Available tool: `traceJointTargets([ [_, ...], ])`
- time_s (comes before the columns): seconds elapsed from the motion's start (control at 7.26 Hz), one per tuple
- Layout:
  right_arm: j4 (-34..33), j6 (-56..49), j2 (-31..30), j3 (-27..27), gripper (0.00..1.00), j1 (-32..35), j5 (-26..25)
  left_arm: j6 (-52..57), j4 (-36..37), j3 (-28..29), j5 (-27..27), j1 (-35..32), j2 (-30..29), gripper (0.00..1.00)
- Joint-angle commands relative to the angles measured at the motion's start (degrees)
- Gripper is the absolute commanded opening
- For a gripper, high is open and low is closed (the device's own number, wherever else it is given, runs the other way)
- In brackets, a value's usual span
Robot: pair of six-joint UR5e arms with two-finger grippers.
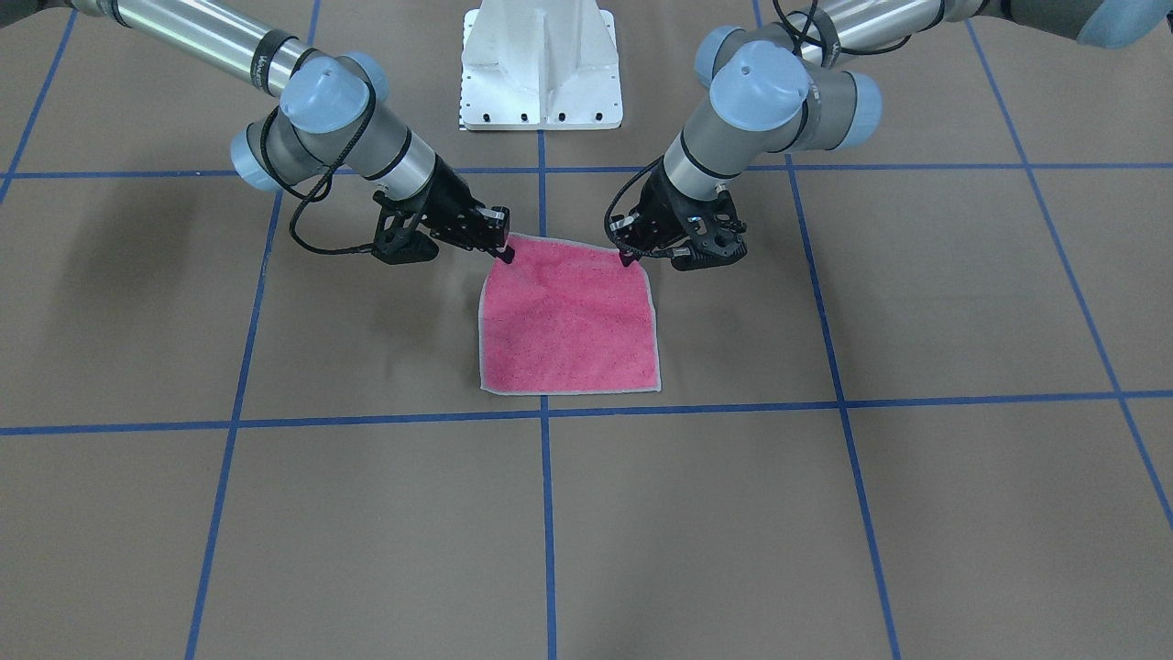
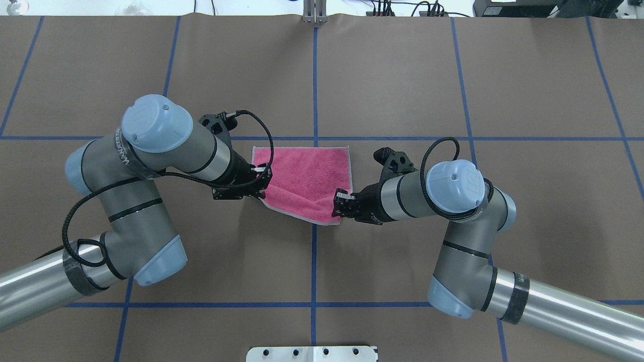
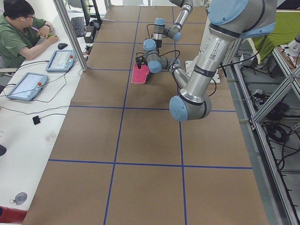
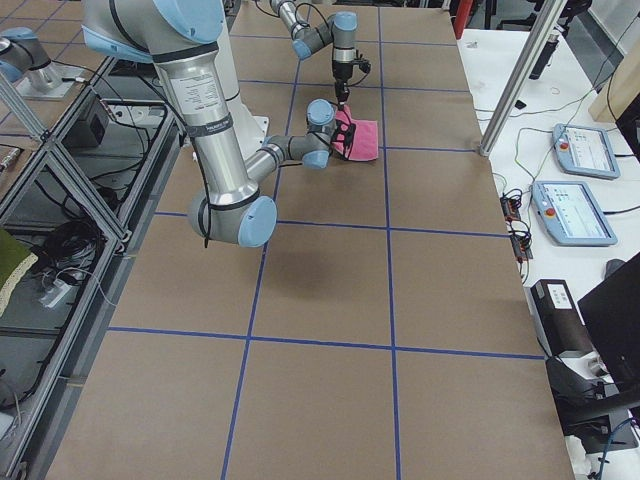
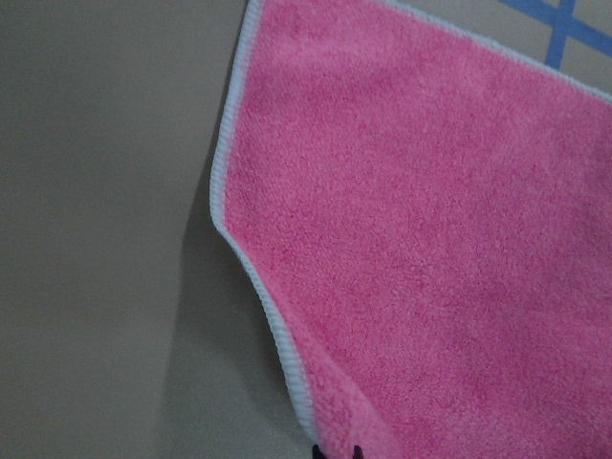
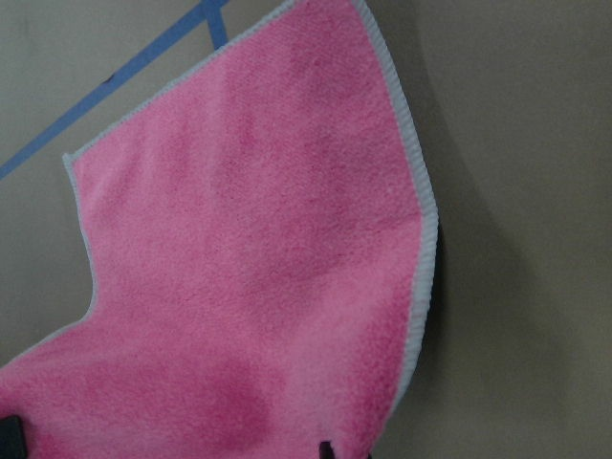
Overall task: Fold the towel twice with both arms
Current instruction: 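Lift both towel edges and fold them toward the far side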
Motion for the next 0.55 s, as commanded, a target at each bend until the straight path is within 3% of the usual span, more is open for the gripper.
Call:
traceJointTargets([
  [0.0,-0.3,2.2,2.0,-0.3,0.0,4.0,0.1,0.0,-0.2,1.5,-0.4,-0.6,-0.8,0.0],
  [0.41,-0.7,2.4,4.9,-5.6,0.0,4.2,-0.8,0.0,-0.2,4.1,-0.3,-0.7,-3.3,0.0],
])
